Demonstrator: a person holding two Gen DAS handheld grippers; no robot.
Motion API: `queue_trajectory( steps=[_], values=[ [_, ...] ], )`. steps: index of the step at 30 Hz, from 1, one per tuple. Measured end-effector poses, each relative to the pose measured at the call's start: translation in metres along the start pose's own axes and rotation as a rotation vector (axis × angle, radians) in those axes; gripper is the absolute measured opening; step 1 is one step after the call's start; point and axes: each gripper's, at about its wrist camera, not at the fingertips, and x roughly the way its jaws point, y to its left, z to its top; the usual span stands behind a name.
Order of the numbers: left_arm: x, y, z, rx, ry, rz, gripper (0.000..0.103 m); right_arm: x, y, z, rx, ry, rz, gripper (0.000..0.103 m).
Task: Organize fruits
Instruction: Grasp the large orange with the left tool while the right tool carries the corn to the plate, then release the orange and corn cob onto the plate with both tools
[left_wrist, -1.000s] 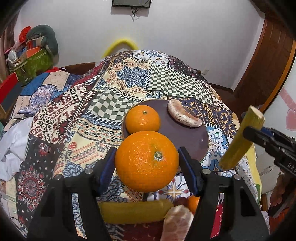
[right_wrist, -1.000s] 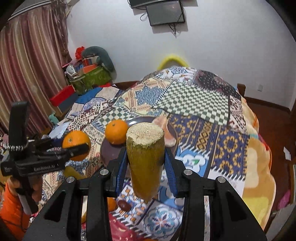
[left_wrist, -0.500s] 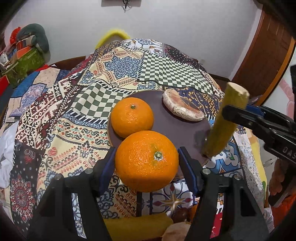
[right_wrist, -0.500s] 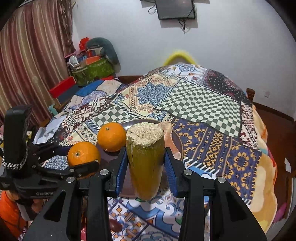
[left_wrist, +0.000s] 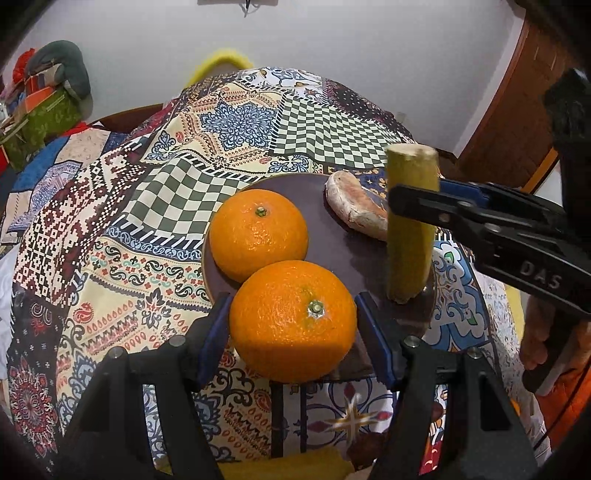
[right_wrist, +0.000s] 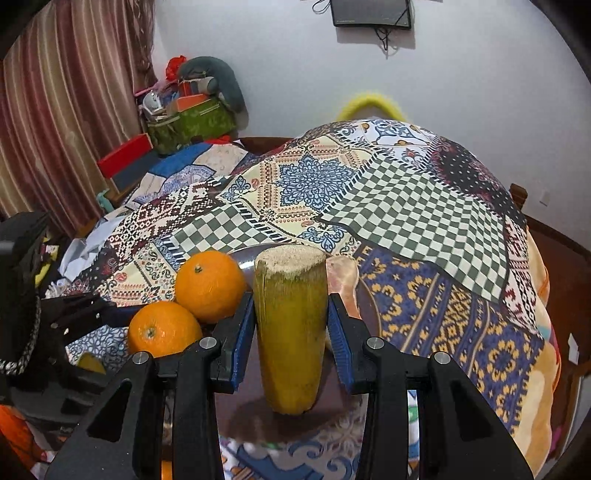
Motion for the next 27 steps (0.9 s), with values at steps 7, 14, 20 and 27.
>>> queue_trajectory(
  steps=[7, 14, 20, 27],
  values=[
    [0.003, 0.001, 0.002, -0.006, 0.000, -0.010, 0.066, 0.023, -0.002, 0.009, 0.003, 0.040, 0.008, 0.035],
    [-0.006, 0.000, 0.006, -0.001, -0.039, 0.006, 0.066, 0.032, -0.003, 0.006, 0.017, 0.080, 0.017, 0.036],
    [-0.020, -0.001, 0.007, -0.013, -0.056, 0.014, 0.068, 0.012, -0.002, 0.007, 0.024, 0.045, 0.017, 0.036],
    [-0.058, -0.008, 0.000, -0.012, -0.100, 0.030, 0.068, -0.027, 0.005, 0.003, 0.043, -0.007, 0.016, 0.036]
  ],
)
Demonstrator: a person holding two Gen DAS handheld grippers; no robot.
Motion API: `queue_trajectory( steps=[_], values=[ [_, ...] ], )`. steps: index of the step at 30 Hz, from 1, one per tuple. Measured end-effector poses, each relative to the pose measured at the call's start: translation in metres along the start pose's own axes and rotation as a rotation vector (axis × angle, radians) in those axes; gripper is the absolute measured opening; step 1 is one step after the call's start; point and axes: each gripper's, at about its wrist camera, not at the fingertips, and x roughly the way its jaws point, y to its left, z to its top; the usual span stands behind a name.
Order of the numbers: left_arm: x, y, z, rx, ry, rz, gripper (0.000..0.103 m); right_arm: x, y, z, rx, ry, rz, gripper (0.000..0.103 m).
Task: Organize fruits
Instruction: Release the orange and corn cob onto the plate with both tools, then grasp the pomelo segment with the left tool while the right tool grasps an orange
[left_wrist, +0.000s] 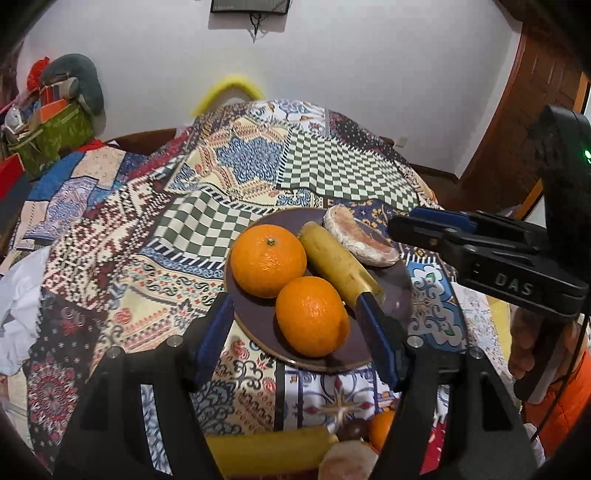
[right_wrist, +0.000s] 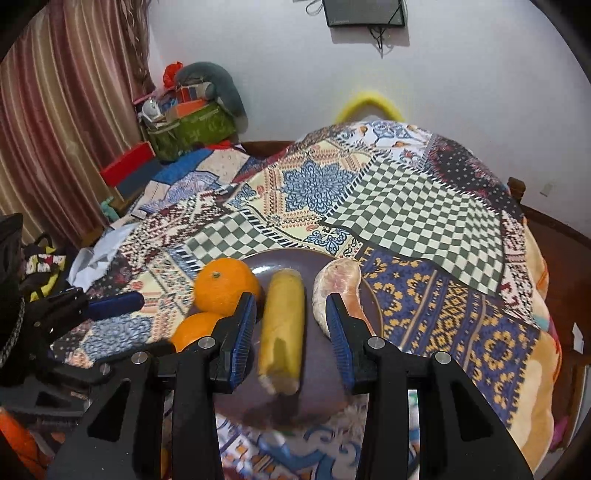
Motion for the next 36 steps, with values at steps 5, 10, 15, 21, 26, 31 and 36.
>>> queue_trajectory(
  steps=[5, 10, 15, 21, 26, 31, 36],
  values=[
    [-0.032, -0.005, -0.007, 0.002, -0.029, 0.014, 0.068, -0.034, 0.011, -0.007, -0.031, -0.036, -0.024, 0.036],
    [-0.059, -0.010, -0.021, -0.001, -0.045, 0.034, 0.070, -0.065, 0.018, -0.021, -0.025, -0.066, -0.029, 0.037],
    [-0.076, -0.016, -0.040, -0.009, -0.029, 0.046, 0.071, -0.087, 0.022, -0.042, -0.014, -0.079, -0.037, 0.040],
    [-0.083, -0.026, -0.065, -0.006, 0.000, 0.048, 0.071, -0.105, 0.021, -0.069, 0.010, -0.092, -0.075, 0.040],
    [-0.081, -0.031, -0.085, -0.017, 0.042, 0.028, 0.071, -0.114, 0.016, -0.093, 0.054, -0.078, -0.070, 0.040],
    [-0.072, -0.033, -0.109, -0.028, 0.099, 0.013, 0.071, -0.113, 0.015, -0.118, 0.072, -0.037, -0.074, 0.040],
    [-0.057, -0.031, -0.128, -0.035, 0.161, 0.018, 0.071, -0.102, 0.016, -0.140, 0.082, 0.014, -0.076, 0.040]
  ],
)
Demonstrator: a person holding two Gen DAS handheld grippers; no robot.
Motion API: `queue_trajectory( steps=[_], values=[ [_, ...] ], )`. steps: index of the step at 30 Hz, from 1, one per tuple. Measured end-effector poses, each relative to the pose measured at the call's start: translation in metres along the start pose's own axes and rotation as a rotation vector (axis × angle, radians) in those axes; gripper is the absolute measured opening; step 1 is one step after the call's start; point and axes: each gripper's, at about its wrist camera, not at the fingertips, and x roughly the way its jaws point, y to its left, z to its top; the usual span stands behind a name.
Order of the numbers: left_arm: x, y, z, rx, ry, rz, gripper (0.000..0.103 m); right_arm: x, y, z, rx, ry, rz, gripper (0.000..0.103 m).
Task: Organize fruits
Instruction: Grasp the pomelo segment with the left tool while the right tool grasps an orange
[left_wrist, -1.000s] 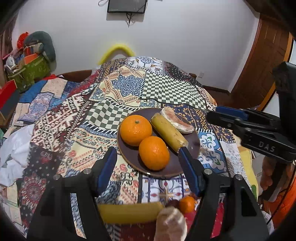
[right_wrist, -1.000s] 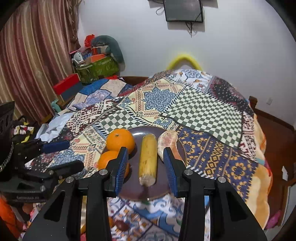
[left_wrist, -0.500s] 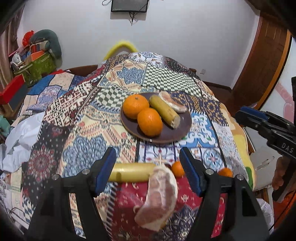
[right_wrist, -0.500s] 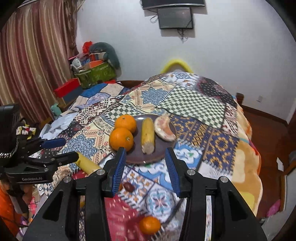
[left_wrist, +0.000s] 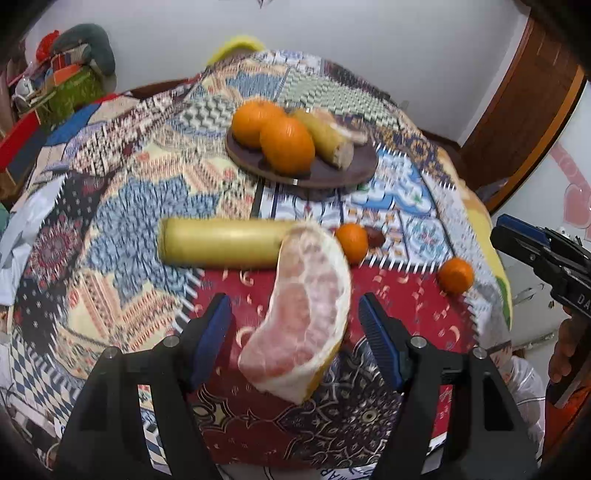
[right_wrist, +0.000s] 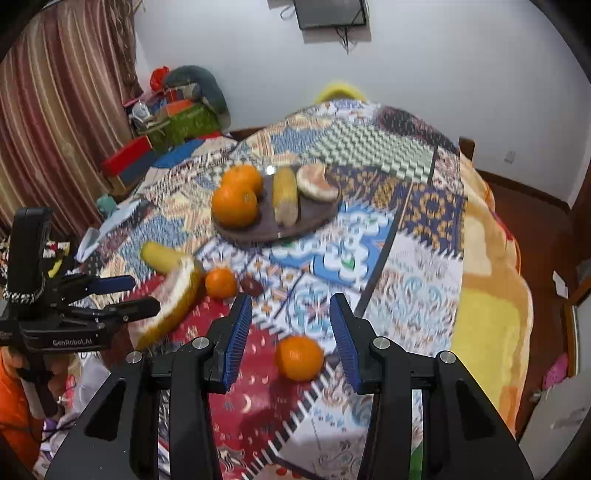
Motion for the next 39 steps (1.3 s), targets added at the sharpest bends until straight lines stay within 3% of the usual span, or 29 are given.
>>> queue_trajectory(
  steps=[5, 18, 22, 27, 29, 39],
  values=[
    [0.016, 0.000, -0.010, 0.002, 0.055, -0.007, 0.071, 0.011, 0.000, -0.019, 0.001, 0.051, -0.003, 0.040],
    [0.033, -0.009, -0.006, 0.047, 0.009, 0.018, 0.071, 0.030, -0.005, -0.034, 0.010, 0.111, -0.015, 0.040],
    [0.032, -0.008, -0.005, 0.045, -0.003, 0.001, 0.061, 0.038, -0.006, -0.038, 0.018, 0.133, -0.005, 0.040],
    [0.029, -0.009, -0.005, 0.052, -0.005, 0.000, 0.058, 0.038, -0.004, -0.034, 0.016, 0.115, -0.001, 0.035],
    [0.027, -0.008, -0.004, 0.048, -0.007, -0.018, 0.052, 0.036, -0.004, -0.032, 0.016, 0.107, 0.009, 0.035],
    [0.008, -0.010, 0.012, 0.054, -0.068, -0.023, 0.051, 0.028, -0.011, -0.013, 0.032, 0.052, 0.017, 0.035]
  ],
)
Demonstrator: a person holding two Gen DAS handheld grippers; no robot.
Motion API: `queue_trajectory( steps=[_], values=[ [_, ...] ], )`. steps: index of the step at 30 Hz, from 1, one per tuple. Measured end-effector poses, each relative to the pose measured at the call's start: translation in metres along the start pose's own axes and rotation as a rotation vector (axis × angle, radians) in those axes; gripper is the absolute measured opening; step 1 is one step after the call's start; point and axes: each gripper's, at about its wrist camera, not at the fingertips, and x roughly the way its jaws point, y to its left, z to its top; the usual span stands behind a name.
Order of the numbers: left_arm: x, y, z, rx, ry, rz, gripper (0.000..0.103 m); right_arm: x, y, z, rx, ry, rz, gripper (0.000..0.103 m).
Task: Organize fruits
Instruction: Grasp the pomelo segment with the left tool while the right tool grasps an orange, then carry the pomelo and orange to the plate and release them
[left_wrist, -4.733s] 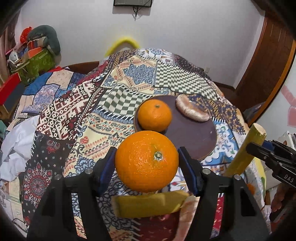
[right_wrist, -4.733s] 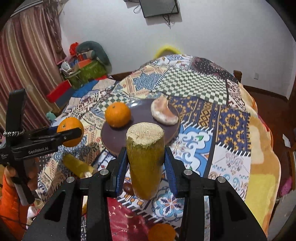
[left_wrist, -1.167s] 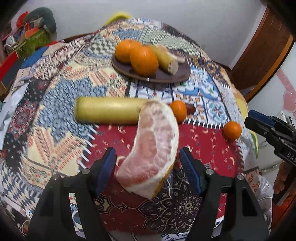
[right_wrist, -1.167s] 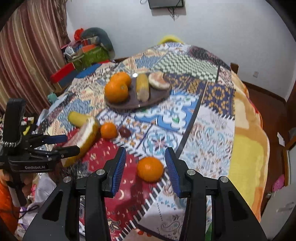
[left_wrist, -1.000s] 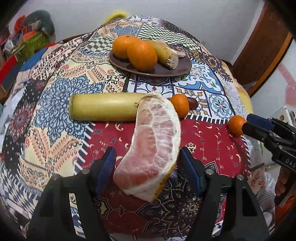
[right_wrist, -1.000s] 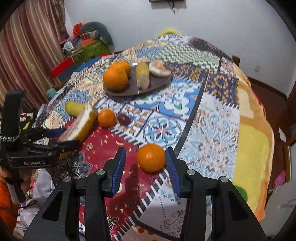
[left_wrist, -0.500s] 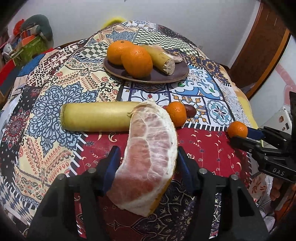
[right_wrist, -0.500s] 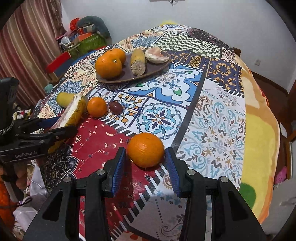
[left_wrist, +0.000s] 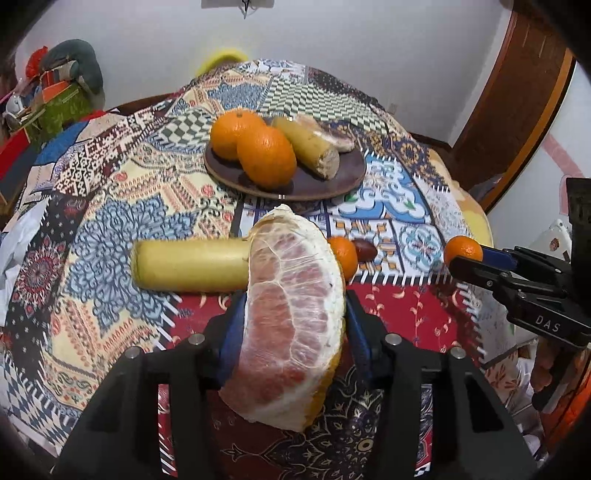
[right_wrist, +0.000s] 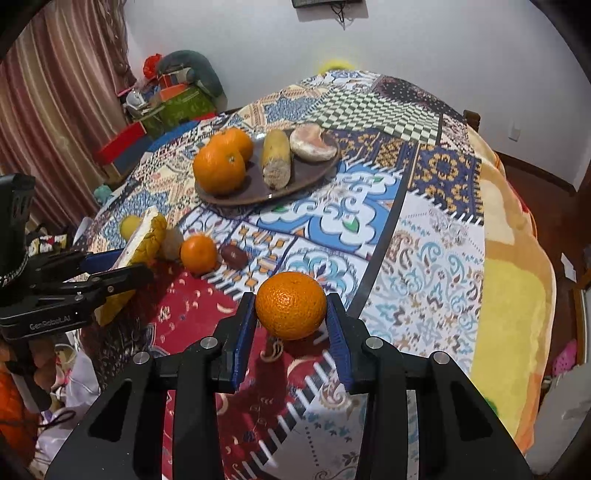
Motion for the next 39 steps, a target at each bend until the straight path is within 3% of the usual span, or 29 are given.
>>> queue_trajectory(
  steps=[21, 39],
  values=[
    [-0.013, 0.008, 0.086, 0.009, -0.169, -0.007, 0.051, 0.008, -0.009, 0.074, -0.034, -0.125, 0.003, 0.035],
    [0.035, 0.016, 0.151, 0.031, -0.182, -0.001, 0.051, 0.053, -0.016, 0.124, -0.055, -0.157, 0.021, 0.035]
  ],
)
